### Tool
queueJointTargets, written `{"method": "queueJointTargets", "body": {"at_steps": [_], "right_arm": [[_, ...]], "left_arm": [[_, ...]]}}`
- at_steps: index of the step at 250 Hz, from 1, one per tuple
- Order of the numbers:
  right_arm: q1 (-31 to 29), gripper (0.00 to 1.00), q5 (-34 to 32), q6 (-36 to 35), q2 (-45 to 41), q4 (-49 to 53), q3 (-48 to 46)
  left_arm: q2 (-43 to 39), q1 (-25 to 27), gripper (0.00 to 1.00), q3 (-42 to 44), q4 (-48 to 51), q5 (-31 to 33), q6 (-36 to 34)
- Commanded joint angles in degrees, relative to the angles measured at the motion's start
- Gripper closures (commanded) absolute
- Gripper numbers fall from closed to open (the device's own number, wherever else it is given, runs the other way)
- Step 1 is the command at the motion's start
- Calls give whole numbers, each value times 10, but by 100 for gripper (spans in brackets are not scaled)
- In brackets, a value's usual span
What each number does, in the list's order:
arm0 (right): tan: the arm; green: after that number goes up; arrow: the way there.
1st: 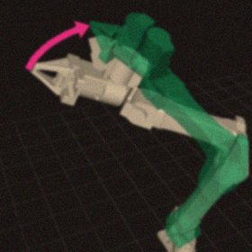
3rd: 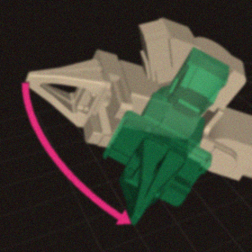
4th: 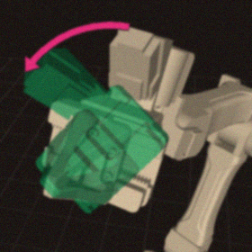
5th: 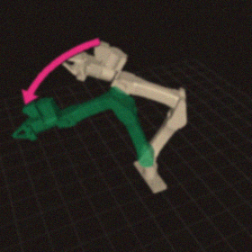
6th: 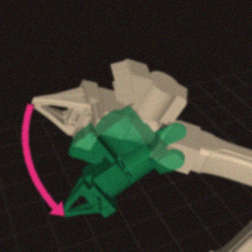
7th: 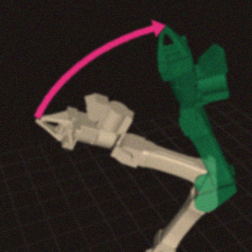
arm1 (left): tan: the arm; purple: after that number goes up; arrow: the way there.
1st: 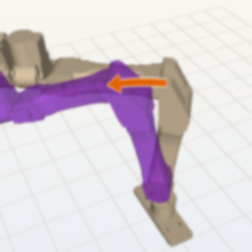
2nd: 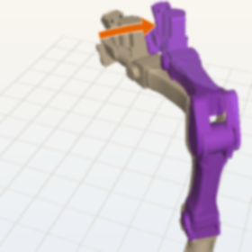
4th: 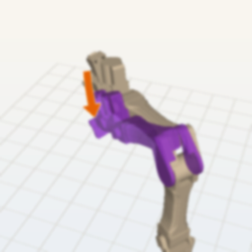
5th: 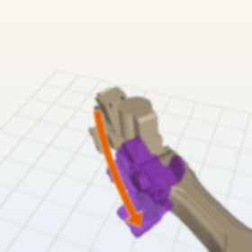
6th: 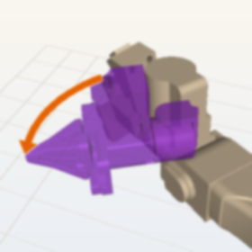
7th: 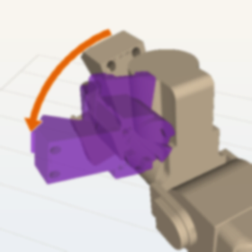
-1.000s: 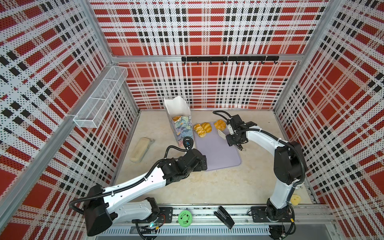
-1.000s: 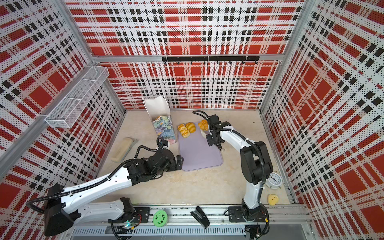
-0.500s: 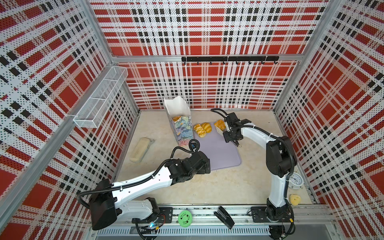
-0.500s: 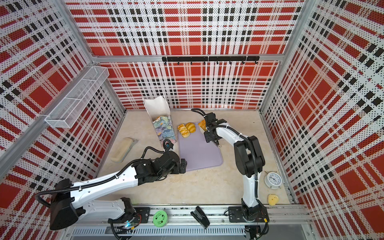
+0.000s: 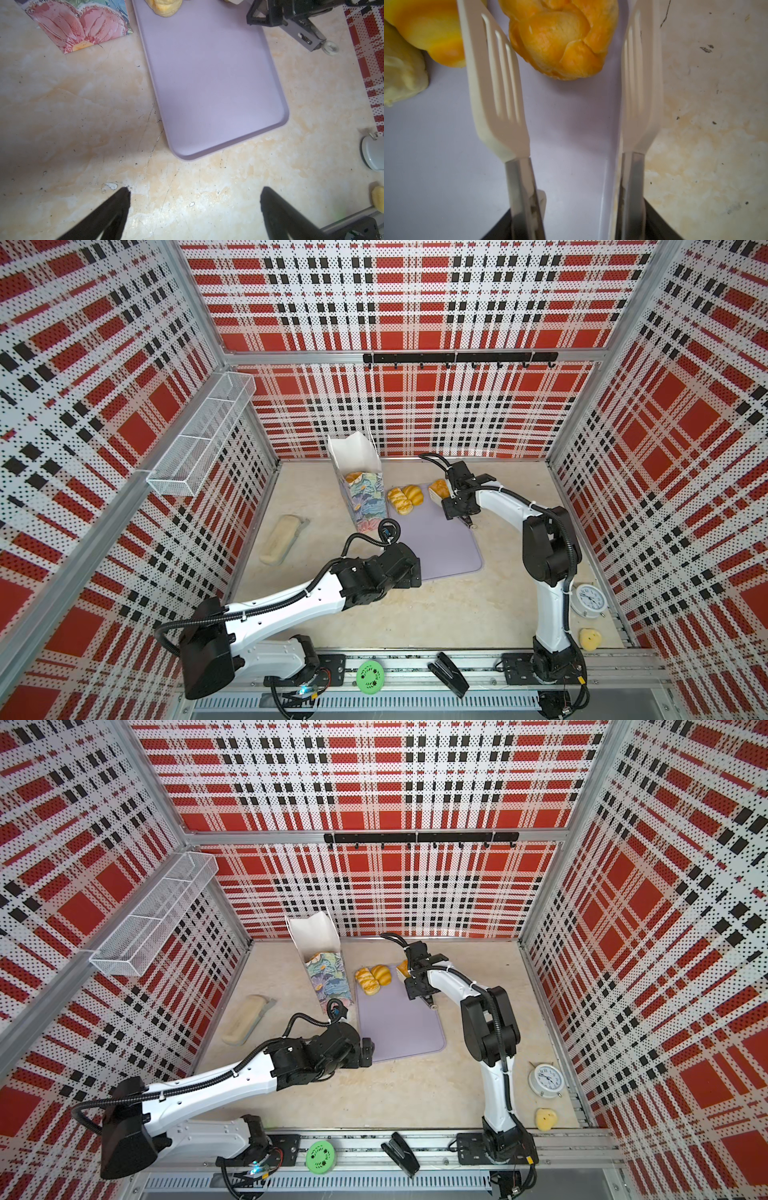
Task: Place the fake bread into the paper bag
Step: 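Move the open tongs back over the tray breads while the left gripper withdraws, then lower the tongs around the braided bun and close them with the right gripper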
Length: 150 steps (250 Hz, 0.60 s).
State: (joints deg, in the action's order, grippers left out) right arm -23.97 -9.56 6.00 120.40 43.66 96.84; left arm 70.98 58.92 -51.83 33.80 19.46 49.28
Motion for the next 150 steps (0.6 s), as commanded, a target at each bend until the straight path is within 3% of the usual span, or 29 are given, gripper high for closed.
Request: {"method": "queueJointTargets", "body": {"at_steps": [1,76,127,150], "right_arm": [[2,31,-19,-3,16,-1,34],[2,34,-18,-16,54,29,80],[2,50,7,-35,51,47,75],[2,51,25,-39,33,44,52]], "left_arm": [[0,4,1,-14,-10,8,8],[-6,4,1,-13,-9,13,7],[-9,4,1,-11,-9,16,7],[-11,4,1,-11,-9,17,7]]}}
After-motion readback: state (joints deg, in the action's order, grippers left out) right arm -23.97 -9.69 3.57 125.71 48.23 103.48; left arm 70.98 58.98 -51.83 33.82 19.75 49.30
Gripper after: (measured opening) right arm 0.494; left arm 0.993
